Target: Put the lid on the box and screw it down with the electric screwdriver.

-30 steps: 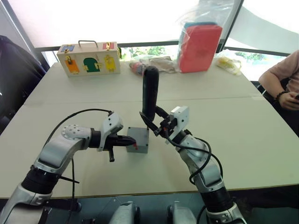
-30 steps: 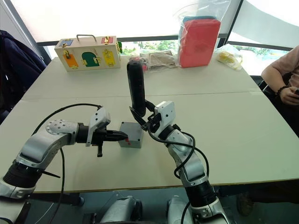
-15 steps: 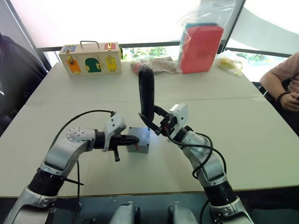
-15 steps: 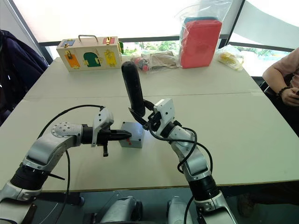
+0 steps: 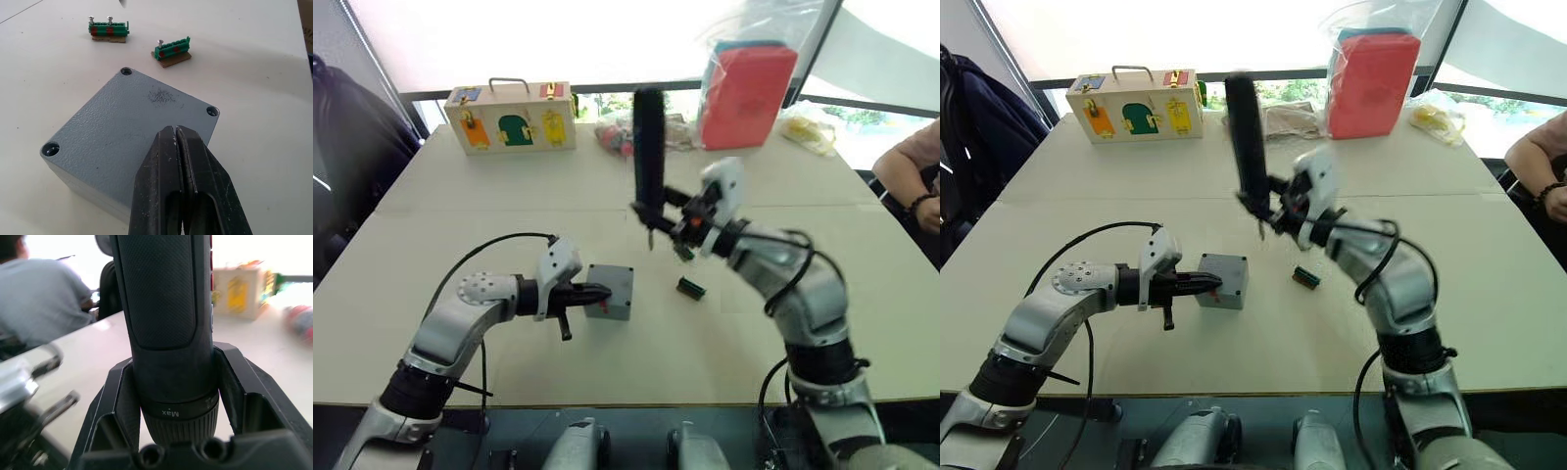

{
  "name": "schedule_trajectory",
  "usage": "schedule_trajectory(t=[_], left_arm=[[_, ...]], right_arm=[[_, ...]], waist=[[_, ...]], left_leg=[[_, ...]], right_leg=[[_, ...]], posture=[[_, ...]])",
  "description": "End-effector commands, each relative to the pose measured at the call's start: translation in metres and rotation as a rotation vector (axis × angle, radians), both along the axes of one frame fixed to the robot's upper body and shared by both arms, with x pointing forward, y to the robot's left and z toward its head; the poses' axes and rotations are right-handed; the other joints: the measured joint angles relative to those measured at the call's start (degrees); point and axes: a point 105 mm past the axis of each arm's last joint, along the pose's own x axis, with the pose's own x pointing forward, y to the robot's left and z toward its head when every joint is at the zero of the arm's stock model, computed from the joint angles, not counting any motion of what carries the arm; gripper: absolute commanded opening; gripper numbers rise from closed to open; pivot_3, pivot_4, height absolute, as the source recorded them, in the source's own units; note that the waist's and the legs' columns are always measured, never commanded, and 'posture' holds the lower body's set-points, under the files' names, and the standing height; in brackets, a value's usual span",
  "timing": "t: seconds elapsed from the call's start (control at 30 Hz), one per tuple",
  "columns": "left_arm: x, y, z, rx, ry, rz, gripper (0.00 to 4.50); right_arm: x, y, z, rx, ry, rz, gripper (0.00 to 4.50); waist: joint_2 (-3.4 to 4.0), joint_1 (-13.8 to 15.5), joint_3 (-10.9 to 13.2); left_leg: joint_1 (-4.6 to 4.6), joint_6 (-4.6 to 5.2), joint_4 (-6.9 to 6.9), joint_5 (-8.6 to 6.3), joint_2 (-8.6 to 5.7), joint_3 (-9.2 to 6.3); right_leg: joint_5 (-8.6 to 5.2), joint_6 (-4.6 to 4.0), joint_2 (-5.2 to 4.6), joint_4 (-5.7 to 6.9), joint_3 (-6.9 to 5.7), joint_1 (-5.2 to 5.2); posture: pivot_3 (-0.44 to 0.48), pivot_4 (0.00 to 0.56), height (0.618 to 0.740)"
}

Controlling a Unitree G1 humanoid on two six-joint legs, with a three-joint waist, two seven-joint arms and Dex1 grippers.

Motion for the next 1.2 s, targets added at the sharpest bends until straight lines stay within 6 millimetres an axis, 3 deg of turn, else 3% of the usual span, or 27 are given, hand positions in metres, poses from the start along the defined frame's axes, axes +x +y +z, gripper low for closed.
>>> schedule_trajectory(t=[0.03,0.1,0.2,0.3,0.4,0.5,0.63,0.77,1.07,1.2], left_arm=[[-0.005,0.003,-0.026,0.026,0.097,0.039,0.0],[-0.001,0.002,-0.012,-0.048,0.078,0.061,0.0],[0.003,0.002,0.015,-0.12,0.038,0.076,0.0],[-0.015,0.0,0.041,-0.098,-0.007,-0.038,0.0],[-0.033,-0.002,0.058,-0.065,-0.036,-0.145,0.0],[-0.047,-0.004,0.067,-0.025,-0.052,-0.22,0.0],[-0.064,-0.006,0.068,0.027,-0.053,-0.29,0.0],[-0.063,-0.01,0.067,0.037,-0.077,-0.271,0.0],[-0.05,0.002,0.059,0.042,-0.04,-0.161,0.0],[-0.044,0.009,0.061,0.031,-0.024,-0.128,0.0]], right_arm=[[-0.013,-0.014,0.077,0.16,-0.126,-0.029,1.79],[-0.004,-0.033,0.09,0.209,-0.061,-0.104,1.79],[0.008,-0.06,0.086,0.174,0.093,-0.188,1.79],[0.015,-0.102,0.043,-0.054,0.414,-0.336,1.79],[0.002,-0.142,-0.002,-0.17,0.734,-0.378,1.79],[-0.013,-0.169,-0.035,-0.199,0.957,-0.386,1.79],[-0.027,-0.179,-0.062,-0.187,1.154,-0.357,1.79],[-0.026,-0.179,-0.087,-0.177,1.267,-0.364,1.79],[-0.013,-0.177,-0.11,-0.182,1.318,-0.439,1.79],[-0.016,-0.18,-0.121,-0.28,1.313,-0.483,1.79]], waist=[[0.04,-0.06,0.02],[0.1,-0.11,0.06],[0.02,0.07,0.12],[-0.21,0.01,0.6],[-0.14,0.06,0.97],[0.16,-0.26,1.24],[0.56,-1.66,1.79],[0.46,-1.7,1.98],[0.35,-1.17,2.11],[0.32,-1.2,2.11]], left_leg=[[-0.17,0.0,0.01,0.01,0.0,0.0],[-0.36,-0.04,0.04,0.03,0.0,0.0],[-0.42,-0.04,0.08,0.03,0.01,-0.05],[-0.57,-0.02,0.18,0.04,-0.04,-0.03],[-0.9,0.03,0.19,0.03,-0.05,-0.01],[-1.39,0.21,0.2,-0.06,-0.05,0.06],[-1.59,-0.04,0.12,0.09,-0.04,0.29],[-1.53,0.18,0.14,-0.03,0.05,0.26],[-1.5,0.35,0.99,-0.1,0.04,0.22],[-1.51,0.42,1.03,-0.14,-0.02,0.22]], right_leg=[[0.02,0.0,0.0,0.05,0.0,-0.07],[0.09,0.05,0.01,0.11,0.0,-0.2],[0.07,-0.01,-0.01,0.06,-0.07,-0.19],[0.05,-0.13,-0.12,-0.01,-0.09,-0.19],[0.09,-0.23,-0.16,-0.31,-0.15,-0.36],[0.13,-0.21,-0.15,-0.64,-0.18,-0.67],[0.28,0.14,-0.04,-0.74,-0.13,-0.89],[0.32,0.22,0.14,-0.65,-0.14,-0.89],[0.56,0.51,0.28,-0.43,-0.13,-0.57],[0.63,0.61,0.26,-0.51,-0.12,-0.52]], posture=[[0.0,0.15,0.74],[0.0,0.15,0.74],[0.0,0.15,0.74],[0.0,0.15,0.74],[0.0,0.15,0.74],[0.0,0.15,0.74],[0.0,0.15,0.74],[0.0,0.15,0.74],[0.0,0.15,0.74],[0.0,0.15,0.74]])
